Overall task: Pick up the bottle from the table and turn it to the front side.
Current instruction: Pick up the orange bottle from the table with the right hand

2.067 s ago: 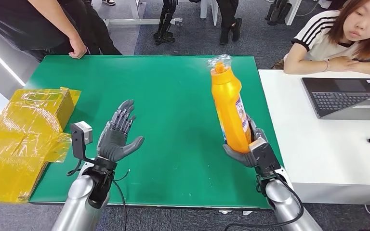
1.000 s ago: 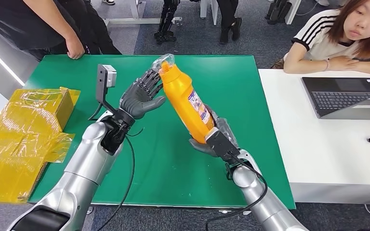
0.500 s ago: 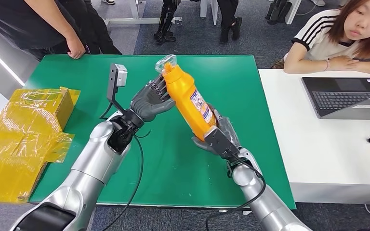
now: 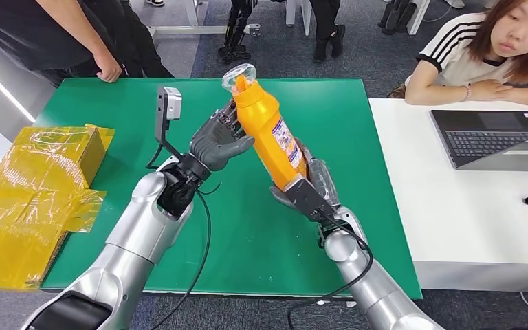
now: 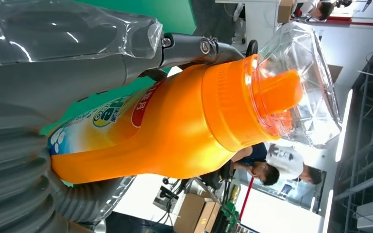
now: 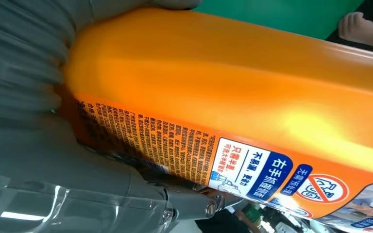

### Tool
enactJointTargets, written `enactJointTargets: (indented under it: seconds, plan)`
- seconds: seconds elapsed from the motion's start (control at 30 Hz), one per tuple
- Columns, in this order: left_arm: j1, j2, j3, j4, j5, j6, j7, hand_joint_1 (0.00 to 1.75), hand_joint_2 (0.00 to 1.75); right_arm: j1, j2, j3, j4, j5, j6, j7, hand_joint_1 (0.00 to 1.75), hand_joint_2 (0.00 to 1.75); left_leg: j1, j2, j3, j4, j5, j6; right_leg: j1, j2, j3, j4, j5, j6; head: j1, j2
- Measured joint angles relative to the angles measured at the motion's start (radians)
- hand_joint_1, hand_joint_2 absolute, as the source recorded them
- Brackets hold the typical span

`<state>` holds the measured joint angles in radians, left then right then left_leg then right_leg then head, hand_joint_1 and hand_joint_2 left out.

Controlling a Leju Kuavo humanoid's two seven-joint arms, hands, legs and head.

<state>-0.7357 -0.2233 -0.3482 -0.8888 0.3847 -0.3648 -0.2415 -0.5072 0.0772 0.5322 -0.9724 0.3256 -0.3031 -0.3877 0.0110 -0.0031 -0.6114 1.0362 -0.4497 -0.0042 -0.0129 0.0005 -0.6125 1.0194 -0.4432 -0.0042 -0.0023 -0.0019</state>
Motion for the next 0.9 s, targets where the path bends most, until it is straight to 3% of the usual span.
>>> enactJointTargets:
  seconds: [0.3,0.5,0.67,0.87,0.9]
  plan:
    - [-0.002,0.0,-0.015,-0.048,-0.093,0.144,-0.021,0.0,1.75,-0.008,0.03,0.0,-0.007,0.088,-0.01,0.035,1.75,1.75,0.0,0.0,0.0,0.0,0.0,0.0,0.0,0.0,0.0,0.0,0.0,0.0,0.0,0.0]
    - [-0.008,0.005,-0.014,-0.048,-0.118,0.179,-0.018,0.0,1.75,-0.014,0.038,0.004,-0.007,0.159,-0.031,0.053,1.75,1.75,0.0,0.0,0.0,0.0,0.0,0.0,0.0,0.0,0.0,0.0,0.0,0.0,0.0,0.0]
    - [-0.019,0.012,-0.01,-0.026,-0.109,0.174,-0.011,0.0,1.75,-0.014,0.043,0.01,-0.007,0.183,-0.038,0.066,1.75,1.75,0.0,0.0,0.0,0.0,0.0,0.0,0.0,0.0,0.0,0.0,0.0,0.0,0.0,0.0]
    - [-0.04,0.013,0.02,0.032,0.002,0.092,0.021,0.0,1.75,-0.014,0.043,0.016,-0.006,0.202,-0.048,0.073,1.75,1.75,0.0,0.0,0.0,0.0,0.0,0.0,0.0,0.0,0.0,0.0,0.0,0.0,0.0,0.0]
    - [-0.043,0.013,0.023,0.04,0.009,0.087,0.022,0.08,1.75,-0.014,0.043,0.016,-0.006,0.203,-0.05,0.073,1.75,1.75,0.0,0.0,0.0,0.0,0.0,0.0,0.0,0.0,0.0,0.0,0.0,0.0,0.0,0.0]
